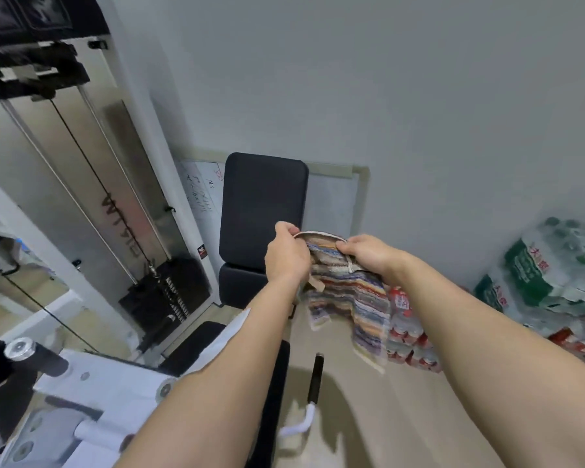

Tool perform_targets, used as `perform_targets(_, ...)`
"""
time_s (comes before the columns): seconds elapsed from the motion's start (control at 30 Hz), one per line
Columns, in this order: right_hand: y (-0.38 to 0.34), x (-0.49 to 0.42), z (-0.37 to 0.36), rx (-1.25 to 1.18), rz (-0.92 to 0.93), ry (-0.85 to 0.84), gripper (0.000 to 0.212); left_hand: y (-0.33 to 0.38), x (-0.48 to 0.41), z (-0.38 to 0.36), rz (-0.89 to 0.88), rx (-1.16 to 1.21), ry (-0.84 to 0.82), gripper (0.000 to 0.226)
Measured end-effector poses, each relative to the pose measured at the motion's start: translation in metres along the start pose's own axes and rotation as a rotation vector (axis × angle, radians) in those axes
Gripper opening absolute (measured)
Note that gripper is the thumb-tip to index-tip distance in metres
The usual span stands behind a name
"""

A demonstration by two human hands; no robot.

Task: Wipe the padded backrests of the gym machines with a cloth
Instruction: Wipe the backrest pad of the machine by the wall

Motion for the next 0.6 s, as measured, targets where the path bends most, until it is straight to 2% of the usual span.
perform_targets(0.13,-0.028,-0.073,-0.025,-0.154,-0.040,-0.032,0.028,-0.027,-0.064,-0.027,0.149,-0.017,0.102,0.016)
perform_targets(0.23,-0.053,-0.123,-0.051,-0.245,-0.016,-0.073,0.031,-0.055,-0.099,-0.046,0.307,0.026,0.190,0.028)
perform_targets(0.3,-0.064,-0.154,-0.068,-0.272,-0.007,-0.074,0.033,-0.070,-0.118,-0.050,0.338,-0.059,0.279,0.029)
perform_targets(0.37,-0.067,-0.188,-0.089,-0.278,-0.029,-0.122,0.040,-0.083,-0.139,-0.070,0.322,-0.023,0.234,0.021)
perform_targets(0.43,-0.063,-0.209,-0.108,-0.273,-0.081,-0.175,0.043,-0.089,-0.148,-0.098,0.356,0.174,0.053,0.018)
perform_targets(0.5,-0.057,-0.240,-0.128,-0.309,-0.166,-0.226,0.041,-0.101,-0.160,-0.128,0.586,0.506,-0.048,0.034)
perform_targets(0.57,-0.051,-0.268,-0.149,-0.349,-0.264,-0.311,0.046,-0.113,-0.172,-0.151,0.888,0.849,0.010,0.054)
perform_targets(0.6,-0.049,-0.282,-0.160,-0.303,-0.278,-0.364,0.046,-0.118,-0.181,-0.162,0.986,0.976,0.052,0.058)
Point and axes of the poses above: each hand's wrist, its own x-axis away from the middle knuckle, its own z-axis out of the back of the hand, y = z × x, the point moved 7 cm from there along -x, towards the middle knuckle, and after that the axes turned 13 degrees about y, right-handed, at the moved point
